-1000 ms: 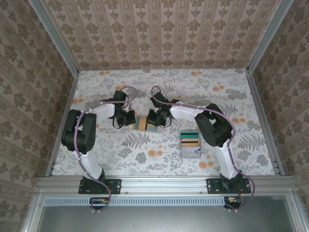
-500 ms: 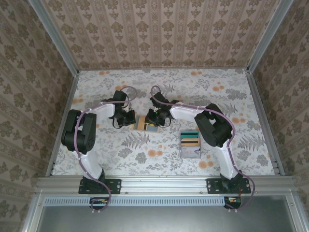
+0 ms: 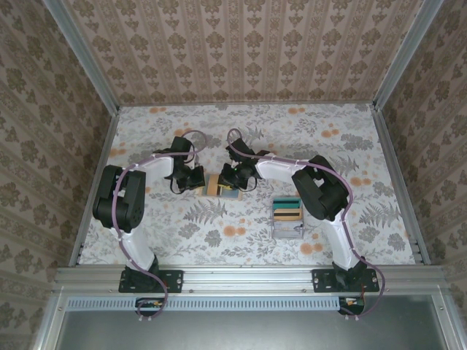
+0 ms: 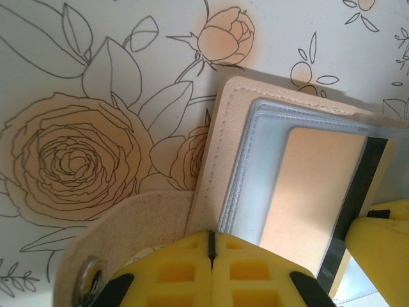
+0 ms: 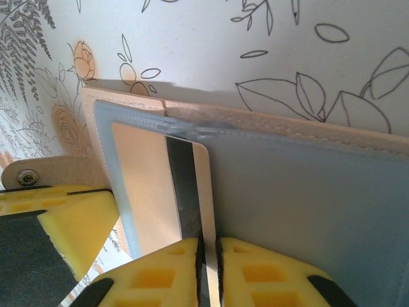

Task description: Take the credit cards out of the card holder

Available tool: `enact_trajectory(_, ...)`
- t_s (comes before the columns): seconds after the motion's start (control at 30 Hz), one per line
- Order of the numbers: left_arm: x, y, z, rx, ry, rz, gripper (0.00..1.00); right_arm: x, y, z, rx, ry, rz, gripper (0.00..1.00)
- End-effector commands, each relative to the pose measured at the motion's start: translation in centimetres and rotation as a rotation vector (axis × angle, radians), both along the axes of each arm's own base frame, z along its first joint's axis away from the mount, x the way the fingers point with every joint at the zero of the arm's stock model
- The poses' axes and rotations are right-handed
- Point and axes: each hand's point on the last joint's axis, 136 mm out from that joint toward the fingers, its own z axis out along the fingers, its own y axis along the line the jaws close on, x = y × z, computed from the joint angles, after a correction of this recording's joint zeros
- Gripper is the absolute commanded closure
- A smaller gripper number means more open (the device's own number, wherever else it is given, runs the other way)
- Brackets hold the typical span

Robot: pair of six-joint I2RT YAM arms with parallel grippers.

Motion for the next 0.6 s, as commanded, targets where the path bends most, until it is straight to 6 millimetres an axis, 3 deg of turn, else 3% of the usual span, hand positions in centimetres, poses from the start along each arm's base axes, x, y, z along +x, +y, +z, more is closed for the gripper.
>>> enact_trajectory(0.0,-2.2,0.4,-1.8,0.041,0.093,-0.002,1.0,-0.2,0.8,-0.5,0.012,0.018,0.011,0.86)
enact_trajectory(0.13,-2.2,0.5,-1.7,0.046,0.093,-0.003,1.0,-0.3,0.6,-0.5,0.004,0.014,0.006,1.0)
enact_trajectory(0.57,-2.1,0.8,-1.5,0.05,0.086,0.0,1.0,-0.7,-4.3,-0.2,-0.044,-0.002,-0.047,1.0)
